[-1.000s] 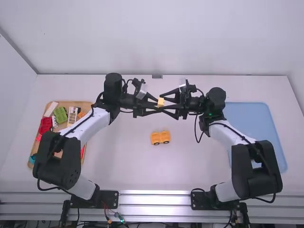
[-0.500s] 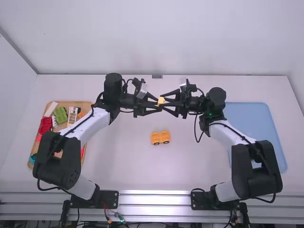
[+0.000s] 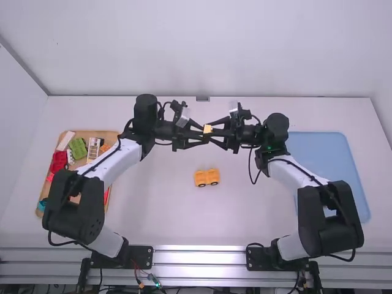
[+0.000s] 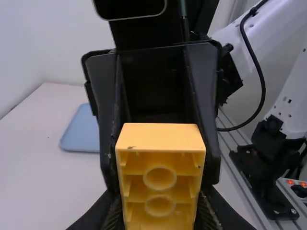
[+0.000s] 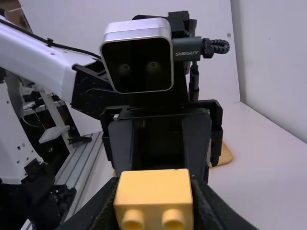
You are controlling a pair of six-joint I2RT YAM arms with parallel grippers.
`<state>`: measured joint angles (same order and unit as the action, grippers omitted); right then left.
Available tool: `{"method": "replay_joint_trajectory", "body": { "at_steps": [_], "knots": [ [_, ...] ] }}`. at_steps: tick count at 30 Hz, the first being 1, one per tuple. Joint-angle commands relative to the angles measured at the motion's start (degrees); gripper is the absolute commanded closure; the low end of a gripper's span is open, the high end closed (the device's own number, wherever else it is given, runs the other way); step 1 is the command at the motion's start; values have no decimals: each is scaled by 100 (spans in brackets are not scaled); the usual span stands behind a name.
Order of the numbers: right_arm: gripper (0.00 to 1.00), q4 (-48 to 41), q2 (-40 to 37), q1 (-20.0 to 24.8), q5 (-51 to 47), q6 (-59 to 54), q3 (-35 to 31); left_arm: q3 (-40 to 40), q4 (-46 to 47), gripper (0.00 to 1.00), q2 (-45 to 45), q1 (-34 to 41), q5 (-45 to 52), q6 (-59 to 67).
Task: Assemble lego blocks to make yellow taxi
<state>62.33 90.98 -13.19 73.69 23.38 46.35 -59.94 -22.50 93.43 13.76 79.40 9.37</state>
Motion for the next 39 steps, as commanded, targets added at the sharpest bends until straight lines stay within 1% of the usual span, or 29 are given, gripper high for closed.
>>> {"method": "replay_joint_trajectory", "body": {
  "at_steps": [1, 2, 3, 5, 6, 7, 8, 10, 11, 13, 15, 17, 18, 19, 21, 22, 24, 25, 28, 29, 30, 32, 34, 35, 37, 39],
  "knots": [
    [72, 2, 22, -85, -72, 35, 205, 39, -44, 94, 11, 48, 52, 46],
    [74, 4, 22, -92, -66, 39, 205, 39, -44, 92, 11, 50, 52, 48],
    [74, 4, 22, -92, -66, 39, 205, 39, -44, 92, 11, 50, 52, 48],
    [77, 2, 22, -59, -72, 37, 205, 39, -42, 84, 11, 50, 59, 48],
    [83, 4, 22, -7, -68, 39, 208, 39, -42, 65, 11, 50, 74, 48],
    [85, 7, 22, 33, -74, 37, 208, 39, -37, 55, 11, 48, 72, 46],
    [87, 4, 22, 81, -105, 39, 208, 39, -31, 0, 11, 48, 68, 48],
    [91, 4, 22, 162, -205, 105, 208, 39, -24, 1, 11, 48, 74, 44],
    [92, 13, 22, 186, -232, 105, 208, 39, -13, 1, 11, 48, 72, 37],
    [93, -13, 11, 404, -387, 98, 208, 39, 136, 1, 11, 28, -61, 28],
    [95, -170, 0, 595, -461, 101, 208, 39, 393, 1, 11, -24, -415, 28],
    [100, -535, -11, 841, -586, 31, 208, 39, 883, 1, 11, -70, -1220, 50],
    [100, -977, -37, 1019, -758, -122, 208, 33, 1167, 1, 11, -107, -1742, 52],
    [100, -1215, -57, 1095, -857, -240, 208, 33, 1318, 1, 11, -127, -2044, 50],
    [100, -1965, -151, 1272, -1241, -616, 208, 33, 1587, 1, 11, -188, -2586, 50],
    [100, -2684, -267, 1373, -1718, -1001, 208, 33, 1764, 1, 11, -236, -2942, 50],
    [100, -3206, -361, 1403, -2109, -1283, 216, 33, 1884, 1, 11, -293, -3187, 50],
    [100, -4124, -535, 1412, -2800, -1749, 295, 33, 1974, 1, 11, -378, -3440, 48],
    [100, -5416, -809, 1340, -3687, -2411, 505, 33, 2050, 1, 11, -535, -3672, 48],
    [100, -6220, -920, 1233, -4291, -2861, 721, 33, 2059, 1, 11, -669, -3687, 48],
    [100, -6719, -953, 1137, -4677, -3101, 887, 33, 2061, 1, 11, -730, -3679, 44],
    [100, -7670, -957, 942, -5270, -3582, 1246, 33, 2059, 1, 11, -870, -3685, -7],
    [100, -9014, -815, 597, -5952, -4380, 1808, 33, 2079, 1, 11, -1069, -3676, -15],
    [100, -9263, -758, 516, -6065, -4546, 1923, 33, 2083, 1, 11, -1110, -3679, -20],
    [100, -10129, -468, 197, -6450, -5187, 2315, 33, 2118, 1, 11, -1283, -3681, -111],
    [100, -10513, -282, 24, -6677, -5427, 2465, 33, 2135, 1, 11, -1377, -3648, -151]
  ]
}}
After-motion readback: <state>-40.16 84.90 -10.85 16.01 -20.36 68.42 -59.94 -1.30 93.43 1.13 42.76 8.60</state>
